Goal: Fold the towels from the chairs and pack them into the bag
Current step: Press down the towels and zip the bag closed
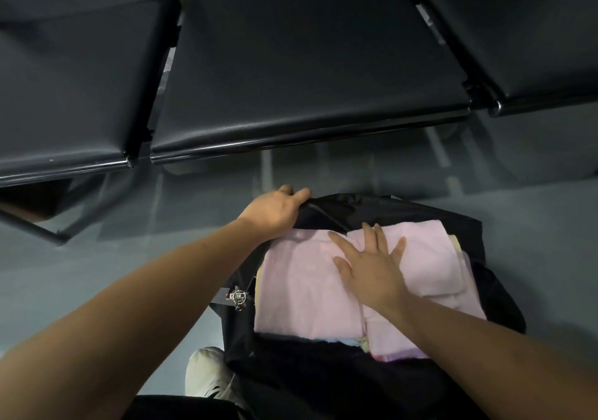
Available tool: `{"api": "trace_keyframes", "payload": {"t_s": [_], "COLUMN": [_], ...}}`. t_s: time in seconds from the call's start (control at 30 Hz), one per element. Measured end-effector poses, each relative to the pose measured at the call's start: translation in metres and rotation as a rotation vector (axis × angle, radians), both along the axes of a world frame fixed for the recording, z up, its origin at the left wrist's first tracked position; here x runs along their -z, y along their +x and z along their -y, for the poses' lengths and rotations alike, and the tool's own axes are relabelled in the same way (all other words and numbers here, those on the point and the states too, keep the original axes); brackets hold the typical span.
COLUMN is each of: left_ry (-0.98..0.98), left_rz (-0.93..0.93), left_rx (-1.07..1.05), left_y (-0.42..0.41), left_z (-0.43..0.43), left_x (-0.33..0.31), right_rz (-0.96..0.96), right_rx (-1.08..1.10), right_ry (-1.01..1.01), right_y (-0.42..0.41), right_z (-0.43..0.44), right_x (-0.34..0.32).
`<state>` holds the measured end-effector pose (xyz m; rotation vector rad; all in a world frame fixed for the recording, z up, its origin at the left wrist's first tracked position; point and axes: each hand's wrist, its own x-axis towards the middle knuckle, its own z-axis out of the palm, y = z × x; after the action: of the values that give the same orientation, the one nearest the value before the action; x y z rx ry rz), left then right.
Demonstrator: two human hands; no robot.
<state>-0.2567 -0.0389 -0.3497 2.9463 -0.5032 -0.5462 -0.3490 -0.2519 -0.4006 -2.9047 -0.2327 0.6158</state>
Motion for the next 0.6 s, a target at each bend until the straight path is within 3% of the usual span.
{"api": "trace_keyframes", "payload": {"t_s": [0.13, 0.23, 0.33, 0.47, 0.53, 0.6], "left_ry": [0.160, 0.075, -0.003, 0.321, 0.239, -0.019], "left_rz": [0.128, 0.223, 0.119, -0.025, 0.039, 0.187], "left_rx": [0.063, 0.051, 0.141, 0.245, 0.159, -0.058], "left_y": [-0.006, 0.000, 0.013, 0.022, 0.027, 0.036], "left_z": [0.008, 0.027, 0.052, 0.068, 0.072, 0.074], "left_x": [0.005, 0.001, -0.003, 0.012, 0.013, -0.002], "right_rz": [0.008, -0.030, -0.057, -0.124, -0.137, -0.134], "right_rx": [0.101, 0.111, 0.109, 0.128, 0.135, 0.135], "right_ry": [-0.106, -0.096, -0.044, 0.030, 0.054, 0.061], "right_y": [-0.017, -0.023, -0.021, -0.016, -0.015, -0.015], "right_z": [-0.005, -0.004, 0.001, 0.001, 0.001, 0.002], "right_x": [-0.004, -0.003, -0.001, 0.000, 0.000, 0.002]}}
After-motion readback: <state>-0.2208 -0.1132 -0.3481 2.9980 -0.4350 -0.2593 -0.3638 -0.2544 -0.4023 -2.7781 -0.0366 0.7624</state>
